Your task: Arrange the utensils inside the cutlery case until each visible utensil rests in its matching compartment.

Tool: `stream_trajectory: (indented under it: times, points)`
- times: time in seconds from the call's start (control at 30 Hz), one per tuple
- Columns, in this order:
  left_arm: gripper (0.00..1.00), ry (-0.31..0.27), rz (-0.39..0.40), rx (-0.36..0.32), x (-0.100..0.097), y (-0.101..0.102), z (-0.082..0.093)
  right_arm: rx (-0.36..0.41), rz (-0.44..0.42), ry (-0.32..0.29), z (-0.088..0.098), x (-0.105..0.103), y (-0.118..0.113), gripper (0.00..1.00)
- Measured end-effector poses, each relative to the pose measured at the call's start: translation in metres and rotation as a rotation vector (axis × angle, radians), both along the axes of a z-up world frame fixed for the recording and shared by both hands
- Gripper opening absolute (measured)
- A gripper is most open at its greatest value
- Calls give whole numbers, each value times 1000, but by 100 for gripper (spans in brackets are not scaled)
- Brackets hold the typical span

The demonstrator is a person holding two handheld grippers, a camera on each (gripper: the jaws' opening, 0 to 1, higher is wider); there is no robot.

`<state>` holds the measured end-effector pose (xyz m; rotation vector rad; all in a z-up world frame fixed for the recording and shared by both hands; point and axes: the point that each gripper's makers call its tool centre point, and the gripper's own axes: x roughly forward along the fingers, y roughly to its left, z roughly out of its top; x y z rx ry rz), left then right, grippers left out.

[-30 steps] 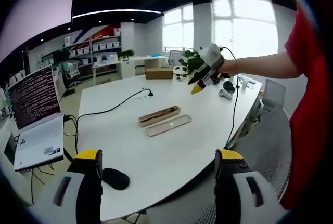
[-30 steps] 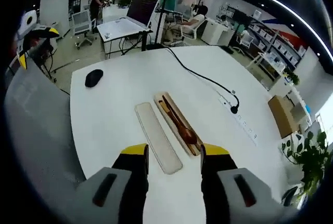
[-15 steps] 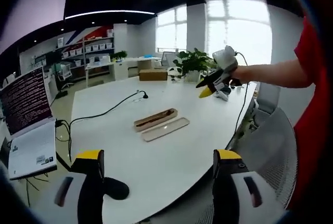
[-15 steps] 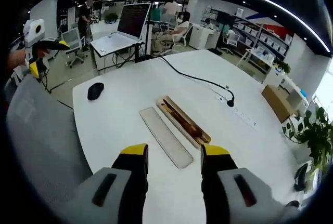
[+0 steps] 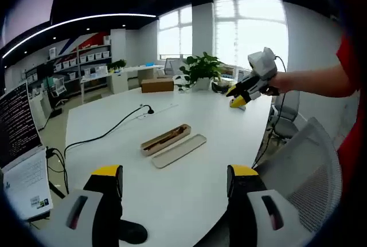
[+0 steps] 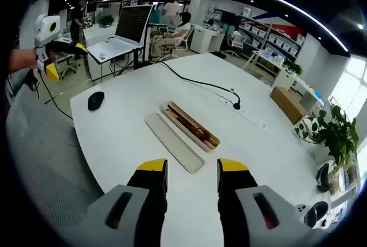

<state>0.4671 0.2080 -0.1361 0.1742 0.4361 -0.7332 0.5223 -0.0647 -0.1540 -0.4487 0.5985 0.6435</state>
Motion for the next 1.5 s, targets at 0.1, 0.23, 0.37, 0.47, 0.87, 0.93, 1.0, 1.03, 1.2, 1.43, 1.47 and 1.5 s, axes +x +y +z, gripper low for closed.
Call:
stream_trajectory:
  times: [0.1,0.23,0.37,0.47,0.87,0.93,1.0,1.03,1.2,1.43,1.47,1.5]
  points:
    - [77,14,-37,10,11,-11,-9,10,-1,-28,0,-2,5,31]
    - [77,20,-75,36,25,-23,-20,-33,14,-16,-12,-4,7,31]
    - [71,38,-88,54,41,-37,-39,-28,43,12,-26,0,5,35]
    - [72,90,-72,61,48,-41,-56,-22,48,45,-41,9,-2,36]
    - [64,95,-14,108,88,-52,-102,-9,123,83,-106,44,-10,44]
    - [64,83,-9,116,98,-55,-104,2,109,120,-117,44,-13,43]
    - [67,69,-9,102,107,-59,-106,5,97,131,-123,47,-15,42]
    - [67,66,-15,103,113,-62,-109,2,81,133,-128,50,-16,41]
    - [67,79,-62,143,128,-72,-132,25,23,143,-139,59,-14,41]
    - [65,115,-59,192,141,-74,-161,65,-10,253,-168,62,-9,47]
    - [65,121,-58,202,143,-74,-166,62,-9,242,-170,66,-10,47]
    - [65,128,-58,205,144,-74,-169,58,-11,242,-171,68,-11,47]
